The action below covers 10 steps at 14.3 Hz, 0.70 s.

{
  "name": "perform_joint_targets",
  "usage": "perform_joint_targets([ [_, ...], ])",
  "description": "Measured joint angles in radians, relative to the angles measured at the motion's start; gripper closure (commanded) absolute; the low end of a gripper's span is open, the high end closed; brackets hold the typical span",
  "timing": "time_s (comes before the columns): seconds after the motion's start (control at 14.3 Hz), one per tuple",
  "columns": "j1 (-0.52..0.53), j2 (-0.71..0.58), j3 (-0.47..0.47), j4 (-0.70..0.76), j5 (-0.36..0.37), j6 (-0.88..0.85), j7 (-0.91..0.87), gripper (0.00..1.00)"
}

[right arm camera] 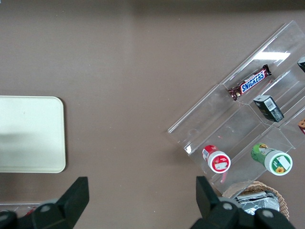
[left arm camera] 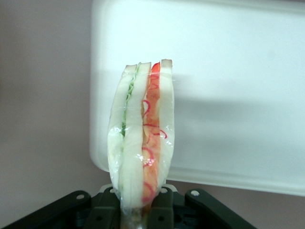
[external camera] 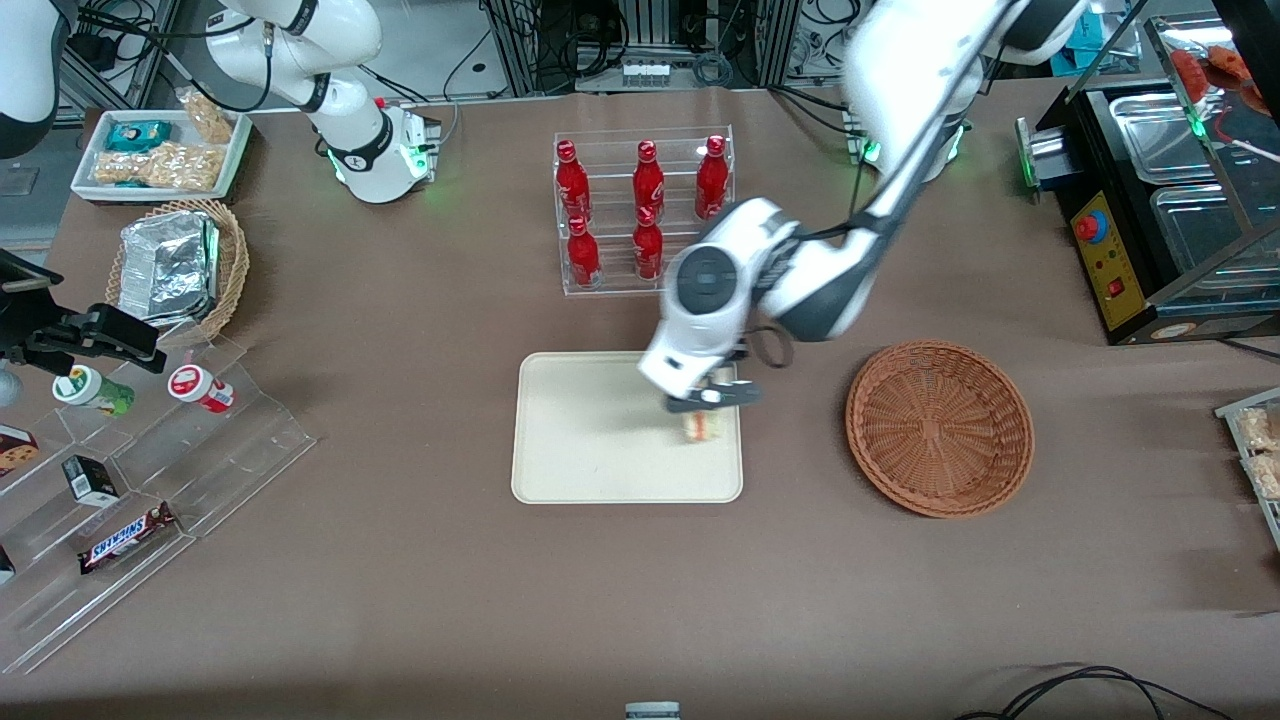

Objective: Place sandwich from basket to tray
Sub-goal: 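Lower the sandwich onto the tray and open the left gripper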

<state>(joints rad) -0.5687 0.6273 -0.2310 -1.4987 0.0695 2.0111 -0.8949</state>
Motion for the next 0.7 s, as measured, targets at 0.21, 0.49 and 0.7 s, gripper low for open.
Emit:
perform_joint_targets([
  [0.21,-0.081,0.121,0.003,0.145,0.032,0.003,-0.079,0.86],
  [0.49,-0.104,0.203,0.004,0.233,0.109,-0.001,-0.085,0.81],
  [0.7,-0.107,0.222,0.004,0.239,0.126,-0.001,-0.085,0.74],
])
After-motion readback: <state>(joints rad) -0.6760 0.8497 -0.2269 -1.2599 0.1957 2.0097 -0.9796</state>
